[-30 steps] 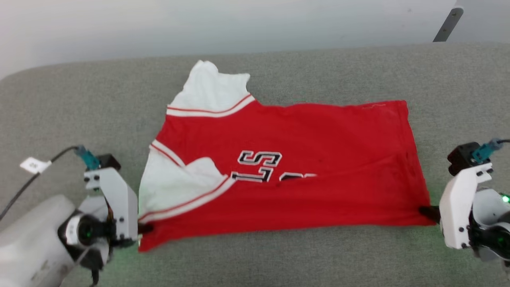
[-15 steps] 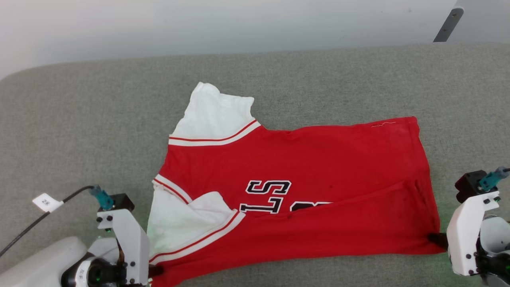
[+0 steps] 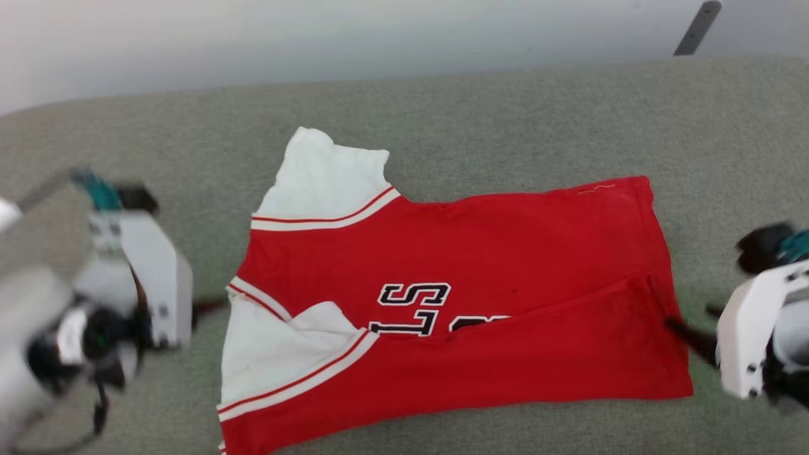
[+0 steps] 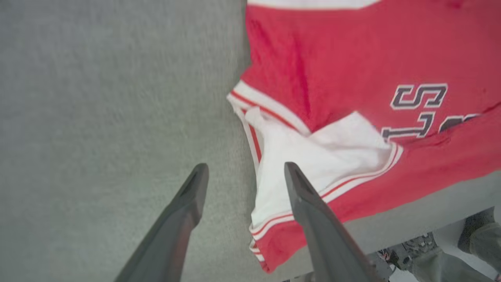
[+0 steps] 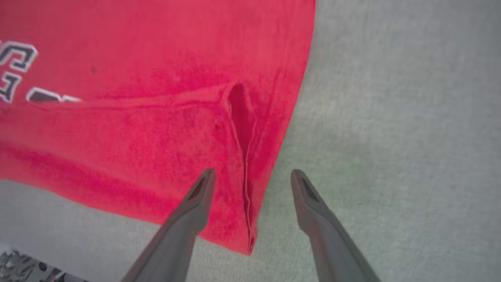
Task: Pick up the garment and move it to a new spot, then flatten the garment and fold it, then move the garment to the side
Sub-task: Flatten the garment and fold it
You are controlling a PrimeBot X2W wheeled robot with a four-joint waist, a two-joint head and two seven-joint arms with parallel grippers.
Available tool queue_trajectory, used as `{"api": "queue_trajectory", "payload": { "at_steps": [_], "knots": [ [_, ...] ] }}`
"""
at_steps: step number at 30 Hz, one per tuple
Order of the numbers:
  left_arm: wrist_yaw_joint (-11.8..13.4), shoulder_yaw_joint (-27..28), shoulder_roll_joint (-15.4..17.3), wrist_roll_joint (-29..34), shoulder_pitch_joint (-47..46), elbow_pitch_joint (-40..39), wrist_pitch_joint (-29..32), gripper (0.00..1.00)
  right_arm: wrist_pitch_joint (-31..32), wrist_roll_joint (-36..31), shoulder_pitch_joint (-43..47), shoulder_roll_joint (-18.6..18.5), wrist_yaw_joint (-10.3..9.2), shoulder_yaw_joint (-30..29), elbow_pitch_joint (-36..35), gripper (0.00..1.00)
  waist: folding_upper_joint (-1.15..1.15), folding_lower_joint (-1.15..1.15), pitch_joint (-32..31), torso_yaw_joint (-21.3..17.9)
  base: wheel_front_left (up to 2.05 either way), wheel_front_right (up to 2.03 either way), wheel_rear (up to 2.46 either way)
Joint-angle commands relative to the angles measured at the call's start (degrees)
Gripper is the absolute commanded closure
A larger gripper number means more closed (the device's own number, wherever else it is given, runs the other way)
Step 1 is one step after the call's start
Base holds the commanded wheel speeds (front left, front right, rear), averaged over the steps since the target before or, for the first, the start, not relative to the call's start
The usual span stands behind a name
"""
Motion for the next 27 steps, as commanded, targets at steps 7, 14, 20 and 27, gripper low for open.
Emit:
{"api": "queue_trajectory", "payload": {
  "at_steps": [7, 14, 20, 27],
  "knots": [
    [-4.2, 2.9, -2.5, 5.6, -8.7, 4.7, -3.5, 0.00, -12.2, -5.1, -1.6, 4.5, -0.06, -4.7, -8.3, 0.00, 0.00, 0.00, 3.4, -3.9, 0.00, 0.00, 0.00],
    [-12.1, 4.3, -6.1, 11.0, -13.8, 16.7, -11.8, 0.00, -31.8, -12.1, -3.1, 8.7, -0.03, -2.4, -14.3, 0.00, 0.00, 0.00, 7.0, -8.9, 0.00, 0.00, 0.00],
    [-16.7, 4.9, -7.7, 12.1, -16.9, 25.9, -13.9, 0.00, -46.6, -16.9, -4.1, 12.6, -0.05, -1.8, -14.4, 0.00, 0.00, 0.00, 10.3, -12.4, 0.00, 0.00, 0.00],
    [-20.2, 4.0, -7.8, 12.7, -20.8, 32.7, -9.6, 0.00, -52.5, -18.7, -4.6, 16.3, -0.05, -2.1, -12.6, 0.00, 0.00, 0.00, 14.2, -15.2, 0.00, 0.00, 0.00]
  ]
}}
